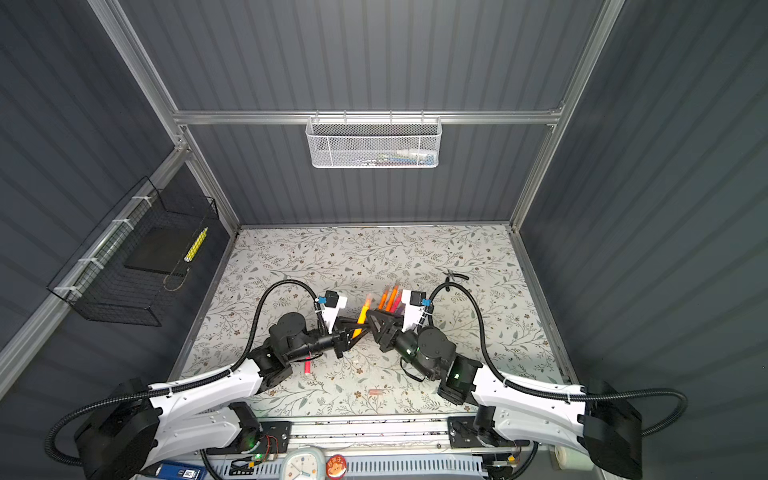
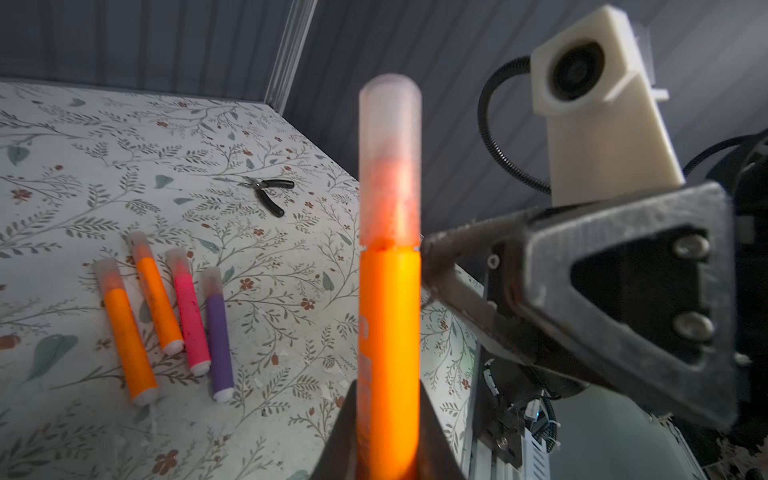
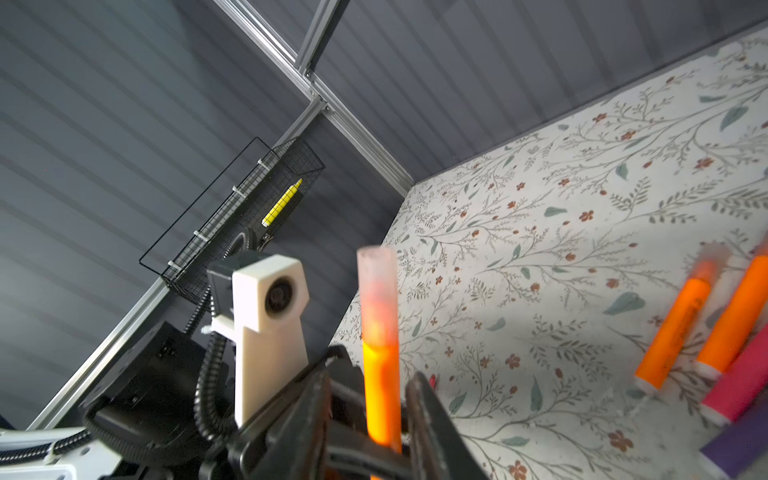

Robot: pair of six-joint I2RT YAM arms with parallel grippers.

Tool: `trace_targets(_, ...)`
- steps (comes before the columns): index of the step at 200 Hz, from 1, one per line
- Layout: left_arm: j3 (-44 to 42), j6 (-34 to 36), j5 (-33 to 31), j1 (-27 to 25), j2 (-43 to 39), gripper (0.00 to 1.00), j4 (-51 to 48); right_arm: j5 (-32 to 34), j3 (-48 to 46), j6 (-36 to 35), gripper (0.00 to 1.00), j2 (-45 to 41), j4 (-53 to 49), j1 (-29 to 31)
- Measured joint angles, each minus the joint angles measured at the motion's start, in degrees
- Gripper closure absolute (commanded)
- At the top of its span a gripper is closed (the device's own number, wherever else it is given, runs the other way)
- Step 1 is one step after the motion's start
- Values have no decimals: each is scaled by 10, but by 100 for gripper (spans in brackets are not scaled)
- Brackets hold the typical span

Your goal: Insert the pens into the pen caps

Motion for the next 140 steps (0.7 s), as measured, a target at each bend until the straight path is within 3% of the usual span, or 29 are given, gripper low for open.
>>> trace_targets(66, -35, 65, 20, 0, -26, 100, 13, 6, -9, -14, 43, -52, -41, 0)
trace_targets(140, -44, 89, 63, -15, 2, 100, 45, 3, 53, -49, 47, -27, -83, 0)
